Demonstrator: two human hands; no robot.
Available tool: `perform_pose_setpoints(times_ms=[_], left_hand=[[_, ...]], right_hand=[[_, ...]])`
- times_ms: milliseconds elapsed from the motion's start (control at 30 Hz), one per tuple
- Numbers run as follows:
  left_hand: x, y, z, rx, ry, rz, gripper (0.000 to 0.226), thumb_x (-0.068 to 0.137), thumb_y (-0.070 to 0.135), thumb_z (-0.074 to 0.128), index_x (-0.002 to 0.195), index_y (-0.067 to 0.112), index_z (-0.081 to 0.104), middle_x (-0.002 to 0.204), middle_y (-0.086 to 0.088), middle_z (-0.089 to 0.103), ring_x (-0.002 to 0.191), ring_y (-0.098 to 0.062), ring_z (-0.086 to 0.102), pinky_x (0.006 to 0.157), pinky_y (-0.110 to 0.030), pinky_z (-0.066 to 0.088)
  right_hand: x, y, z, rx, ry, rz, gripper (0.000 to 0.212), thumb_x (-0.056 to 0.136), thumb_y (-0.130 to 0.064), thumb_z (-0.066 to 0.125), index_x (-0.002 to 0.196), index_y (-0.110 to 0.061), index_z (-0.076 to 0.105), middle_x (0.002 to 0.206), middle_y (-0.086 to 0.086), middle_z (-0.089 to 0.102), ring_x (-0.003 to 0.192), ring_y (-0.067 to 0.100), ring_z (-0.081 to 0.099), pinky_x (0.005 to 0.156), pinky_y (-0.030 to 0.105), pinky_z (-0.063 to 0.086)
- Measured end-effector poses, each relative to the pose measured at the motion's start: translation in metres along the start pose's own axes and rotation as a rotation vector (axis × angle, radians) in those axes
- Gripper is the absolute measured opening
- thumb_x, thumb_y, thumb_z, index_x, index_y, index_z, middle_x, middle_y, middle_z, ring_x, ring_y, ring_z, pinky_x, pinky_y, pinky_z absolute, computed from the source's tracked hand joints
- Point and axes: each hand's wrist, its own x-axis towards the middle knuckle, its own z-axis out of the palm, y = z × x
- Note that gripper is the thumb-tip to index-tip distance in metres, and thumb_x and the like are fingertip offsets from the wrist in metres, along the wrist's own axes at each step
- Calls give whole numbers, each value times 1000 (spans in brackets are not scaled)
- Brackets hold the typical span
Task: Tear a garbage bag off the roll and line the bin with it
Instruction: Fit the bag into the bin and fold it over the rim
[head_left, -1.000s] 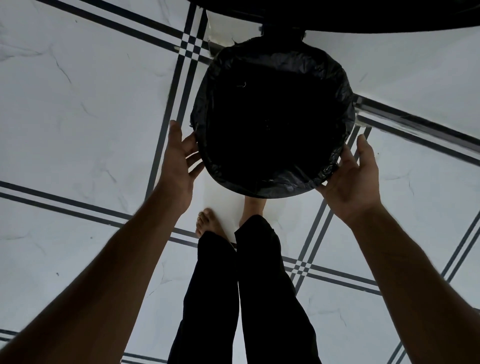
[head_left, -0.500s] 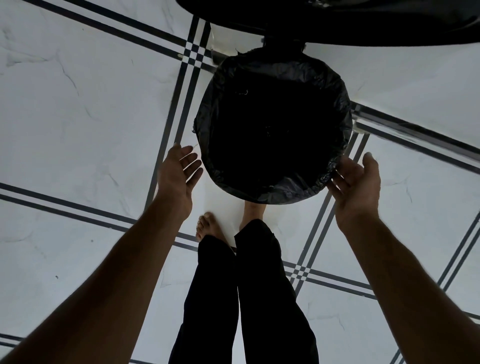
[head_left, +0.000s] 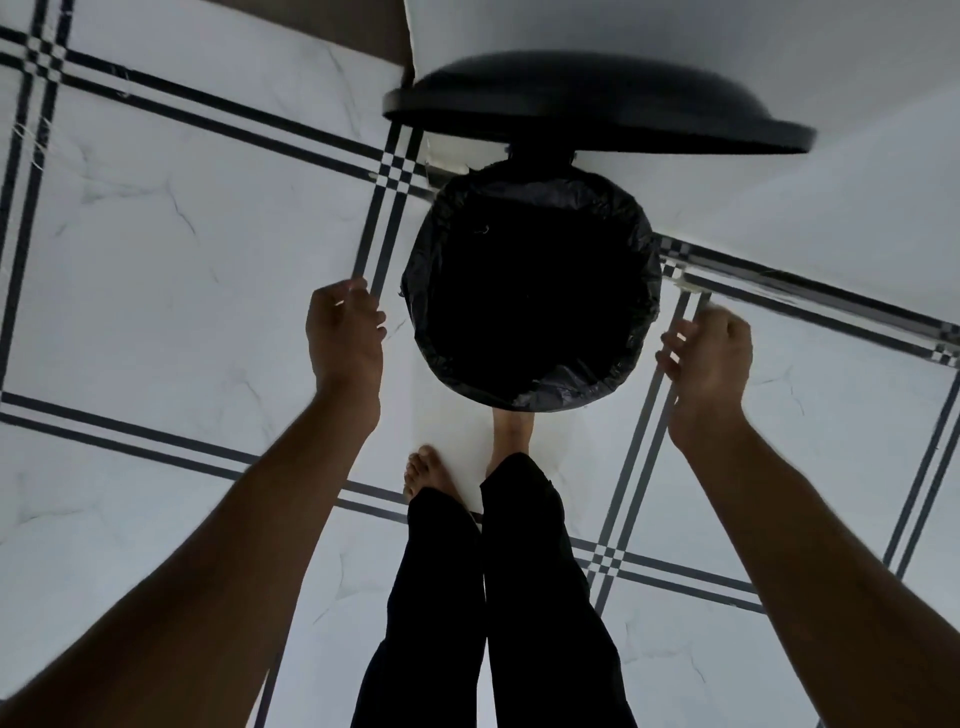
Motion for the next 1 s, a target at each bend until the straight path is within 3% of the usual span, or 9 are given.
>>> perform_pose_setpoints(times_ms=[167,300,400,533,600,700,833,900,1000], left_hand=[[-55,57,8,40,-164,307,22,96,26,45,116,26,55,97,2,60,80,-9,60,82,-29,54],[-93,100,34,-91,-189,260,33,104,26,37,133,16,50,137,-16,51,103,-20,58,85,-26,54],[-109,106,46,-197,-111,197,36,103,34,39,132,18,52,133,-11,53,114,-26,60,82,-25,54],[-109,96,48,-81,-27,336,24,90,37,50,105,26,65,115,-8,61,99,-16,63,82,-34,58],[-106,86,47,36,-35,427,24,87,29,54,102,23,71,113,-9,63,100,-16,64,84,-28,58],[-106,57,37,275,-56,496,31,83,21,51,101,19,76,109,-23,64,91,-18,65,72,-7,49],[-114,8,22,377,-49,403,36,82,21,48,107,11,71,117,-22,60,94,-20,63,63,-12,47],[-117,-13,23,342,-69,278,30,86,19,51,112,14,64,123,-11,56,92,-3,60,58,-13,42],[-107,-37,29,380,-98,237,39,89,26,52,125,12,57,139,-10,48,109,-10,57,74,-13,42]], right_hand=[[-48,-71,1,28,-179,-225,31,100,-40,43,129,-34,53,122,1,57,97,12,62,86,29,55],[-73,-113,0,92,-251,-177,31,97,-43,51,115,-21,64,112,1,59,94,15,64,79,28,56],[-86,-122,-6,156,-206,-116,34,96,-38,55,115,-12,64,109,6,61,84,18,63,70,26,53],[-94,-121,-10,91,-192,-199,44,92,-36,63,132,-21,55,118,0,65,88,10,65,76,23,55],[-100,-115,-11,-56,-198,-322,23,92,-27,63,112,-16,66,99,-1,69,78,-1,61,77,19,52],[-105,-87,-17,-244,-220,-426,27,90,-13,55,87,13,59,91,36,59,66,17,46,68,27,39],[-102,-34,-31,-295,-241,-335,19,90,-17,60,105,-15,71,104,3,68,93,12,66,77,16,46],[-93,-10,-33,-307,-272,-337,25,91,-18,61,114,-21,68,118,-1,63,103,7,62,75,8,47],[-80,16,-31,-331,-303,-323,35,93,-20,62,128,-22,60,132,-3,54,112,6,57,80,8,48]])
